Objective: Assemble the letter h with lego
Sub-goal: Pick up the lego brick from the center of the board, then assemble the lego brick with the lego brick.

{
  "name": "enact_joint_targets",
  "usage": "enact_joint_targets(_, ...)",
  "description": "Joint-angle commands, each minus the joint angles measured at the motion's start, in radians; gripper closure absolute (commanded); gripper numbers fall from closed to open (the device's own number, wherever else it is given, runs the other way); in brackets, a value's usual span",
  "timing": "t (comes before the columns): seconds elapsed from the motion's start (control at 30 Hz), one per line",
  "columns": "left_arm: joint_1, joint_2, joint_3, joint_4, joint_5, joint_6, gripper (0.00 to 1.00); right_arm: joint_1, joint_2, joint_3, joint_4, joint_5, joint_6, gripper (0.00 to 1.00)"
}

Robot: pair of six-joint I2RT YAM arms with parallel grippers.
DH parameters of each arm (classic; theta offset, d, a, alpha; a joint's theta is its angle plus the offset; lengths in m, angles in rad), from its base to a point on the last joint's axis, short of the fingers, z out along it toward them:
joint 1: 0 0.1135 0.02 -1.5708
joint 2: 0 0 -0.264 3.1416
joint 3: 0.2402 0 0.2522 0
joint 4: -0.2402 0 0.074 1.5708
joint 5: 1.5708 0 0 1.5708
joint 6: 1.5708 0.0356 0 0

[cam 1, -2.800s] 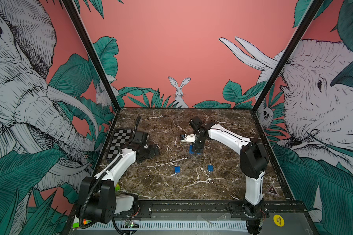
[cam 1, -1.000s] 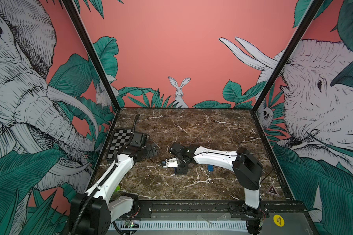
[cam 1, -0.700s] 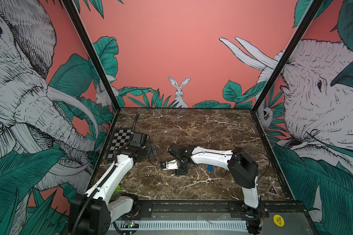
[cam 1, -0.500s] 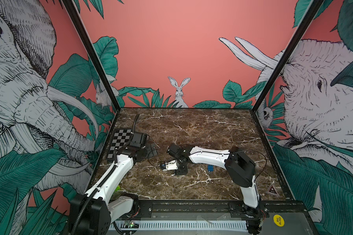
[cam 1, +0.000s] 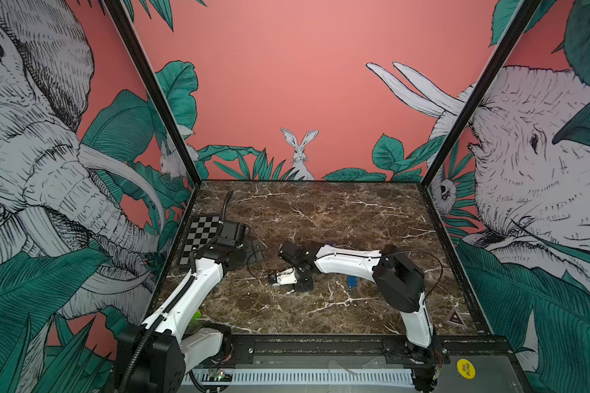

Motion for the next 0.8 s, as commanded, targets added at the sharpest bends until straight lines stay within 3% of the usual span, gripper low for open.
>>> enact_joint_targets(0.0, -0.001, -0.002, 0.001, -0.03, -0.014, 0.001, 0.01, -0.019, -0.061, -0.014, -0.01, 0.004, 0.005, 0.76)
enact_joint_targets(0.43, -0.001, 0.045, 0.026, 0.0, 0.043, -0.006, 0.01, -0.234, -0.231, 0.099, -0.236, 0.017, -0.012, 0.89)
enact_joint_targets(0.77, -0.001, 0.057, 0.015, 0.007, 0.052, -0.002, 0.01, -0.335, -0.137, 0.232, -0.342, 0.035, -0.032, 0.94)
